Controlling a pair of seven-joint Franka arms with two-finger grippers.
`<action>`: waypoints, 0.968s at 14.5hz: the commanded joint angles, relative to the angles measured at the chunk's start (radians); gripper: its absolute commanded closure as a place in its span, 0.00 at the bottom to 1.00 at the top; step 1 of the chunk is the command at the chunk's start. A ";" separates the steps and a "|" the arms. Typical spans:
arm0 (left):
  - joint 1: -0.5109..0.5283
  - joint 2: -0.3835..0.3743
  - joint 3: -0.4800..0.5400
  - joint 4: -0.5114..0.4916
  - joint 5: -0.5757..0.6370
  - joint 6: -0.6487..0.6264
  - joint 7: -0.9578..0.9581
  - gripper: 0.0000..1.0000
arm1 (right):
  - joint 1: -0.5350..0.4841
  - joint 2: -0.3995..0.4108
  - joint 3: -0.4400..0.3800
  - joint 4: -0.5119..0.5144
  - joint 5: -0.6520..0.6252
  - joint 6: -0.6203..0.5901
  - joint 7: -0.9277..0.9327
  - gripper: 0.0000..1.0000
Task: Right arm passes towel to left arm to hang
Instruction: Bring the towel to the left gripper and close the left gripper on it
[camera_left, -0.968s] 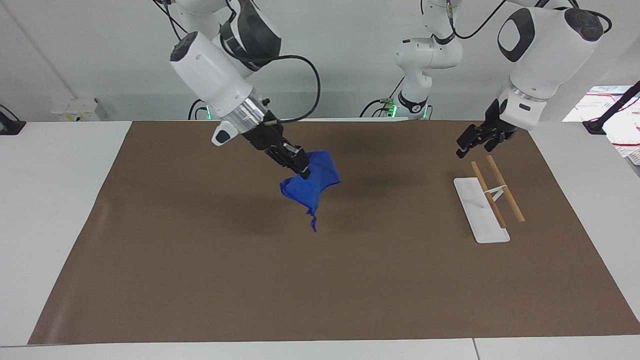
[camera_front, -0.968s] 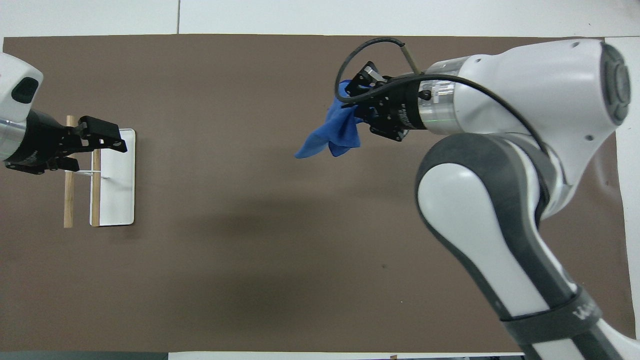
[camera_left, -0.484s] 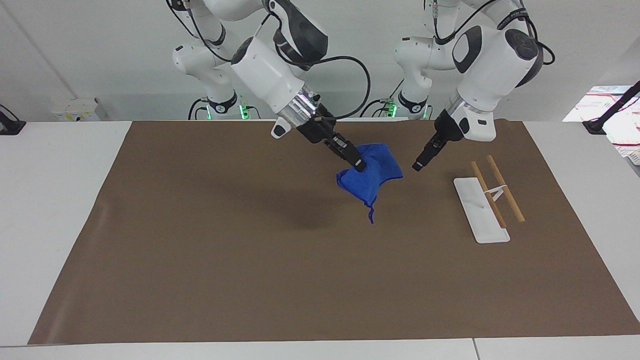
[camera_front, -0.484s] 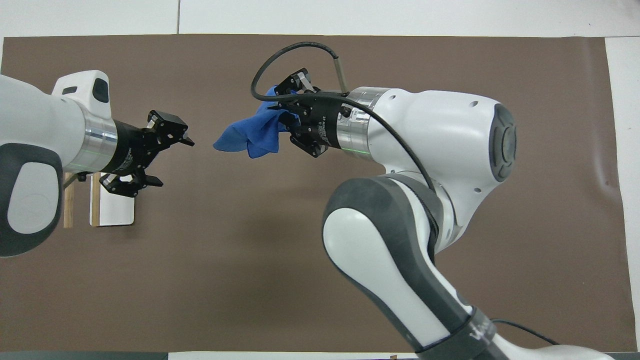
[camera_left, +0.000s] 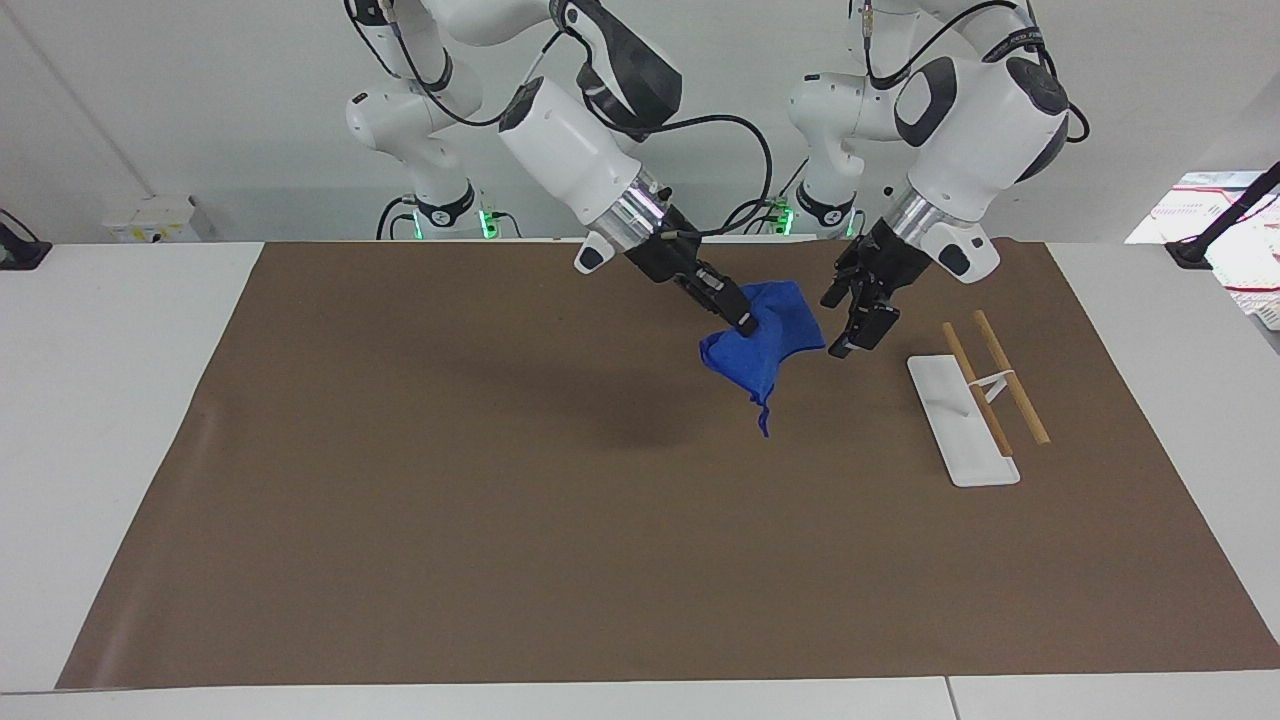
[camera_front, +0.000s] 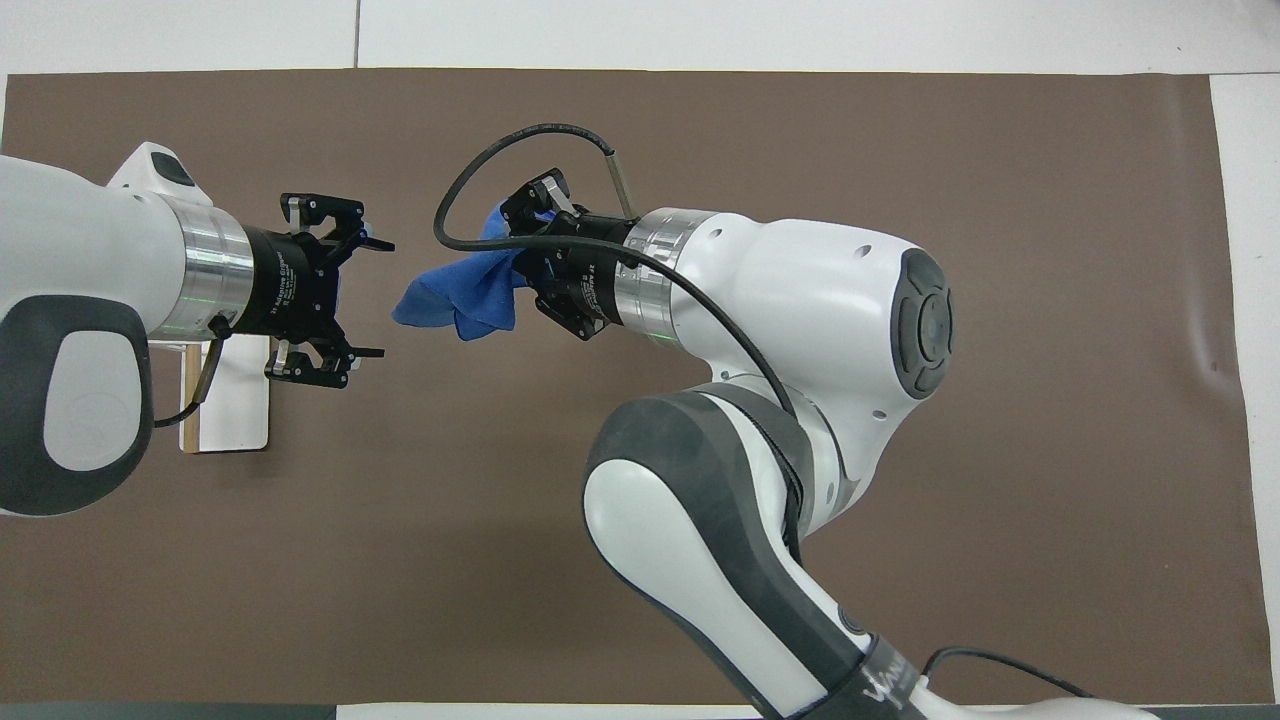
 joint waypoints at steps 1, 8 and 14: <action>-0.032 0.018 0.011 -0.034 -0.016 0.056 -0.088 0.00 | 0.004 0.003 -0.003 0.011 0.023 0.009 0.009 1.00; -0.069 0.026 0.011 -0.066 -0.015 0.104 -0.091 1.00 | 0.006 0.003 -0.003 0.008 0.022 0.009 0.014 1.00; -0.054 0.049 0.012 -0.019 -0.015 0.106 -0.087 1.00 | 0.003 0.000 -0.003 -0.003 0.013 0.004 0.007 1.00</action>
